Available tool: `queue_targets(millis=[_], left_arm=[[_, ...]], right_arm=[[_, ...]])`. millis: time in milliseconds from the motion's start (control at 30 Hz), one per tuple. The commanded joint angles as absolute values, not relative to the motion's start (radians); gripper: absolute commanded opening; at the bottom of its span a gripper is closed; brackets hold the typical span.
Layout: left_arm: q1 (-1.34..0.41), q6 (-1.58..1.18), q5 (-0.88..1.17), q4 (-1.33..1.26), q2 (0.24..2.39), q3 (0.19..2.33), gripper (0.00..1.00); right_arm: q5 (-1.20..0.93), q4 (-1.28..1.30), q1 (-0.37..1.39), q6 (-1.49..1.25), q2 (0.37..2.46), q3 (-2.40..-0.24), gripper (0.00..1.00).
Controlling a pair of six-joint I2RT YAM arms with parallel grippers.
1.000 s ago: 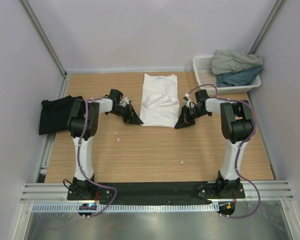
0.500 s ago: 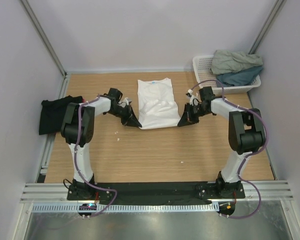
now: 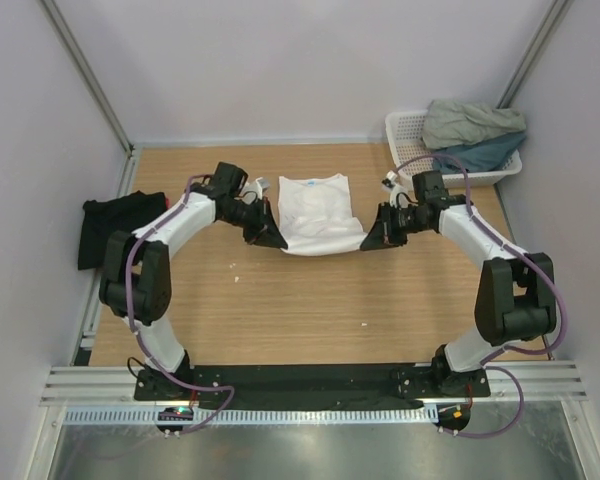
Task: Fold and stack the t-shirts
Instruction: Fold the tshirt
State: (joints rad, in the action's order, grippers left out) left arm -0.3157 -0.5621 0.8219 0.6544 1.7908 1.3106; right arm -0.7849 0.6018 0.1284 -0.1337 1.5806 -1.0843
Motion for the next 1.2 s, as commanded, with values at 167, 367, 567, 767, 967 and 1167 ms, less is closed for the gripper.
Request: queue_targets(millis=[167, 367, 567, 767, 967, 1167], left_arm=[[-0.319, -0.48, 0.758, 0.712, 1.62, 1.31, 0.0], [-0.318, -0.469, 0.733, 0.73, 1.601, 1.301, 0.0], [-0.314, -0.497, 0.739, 0.703, 1.631, 1.258, 0.0], [-0.287, -0.505, 0.747, 0.695, 1.724, 1.363, 0.0], [-0.264, -0.523, 0.746, 0.655, 1.876, 1.553, 0.0], [-0.223, -0.567, 0.767, 0.601, 2.057, 1.764, 0.0]], right_arm=[[-0.838, 0.623, 0.123, -0.155, 1.453, -1.178, 0.01], [-0.838, 0.611, 0.123, -0.167, 1.439, -1.149, 0.02], [-0.828, 0.558, 0.124, -0.196, 1.425, -1.075, 0.01], [-0.821, 0.54, 0.123, -0.183, 1.489, -1.101, 0.01], [-0.807, 0.506, 0.123, -0.173, 1.668, -1.27, 0.02], [-0.804, 0.488, 0.126, -0.156, 1.922, -1.564, 0.01]])
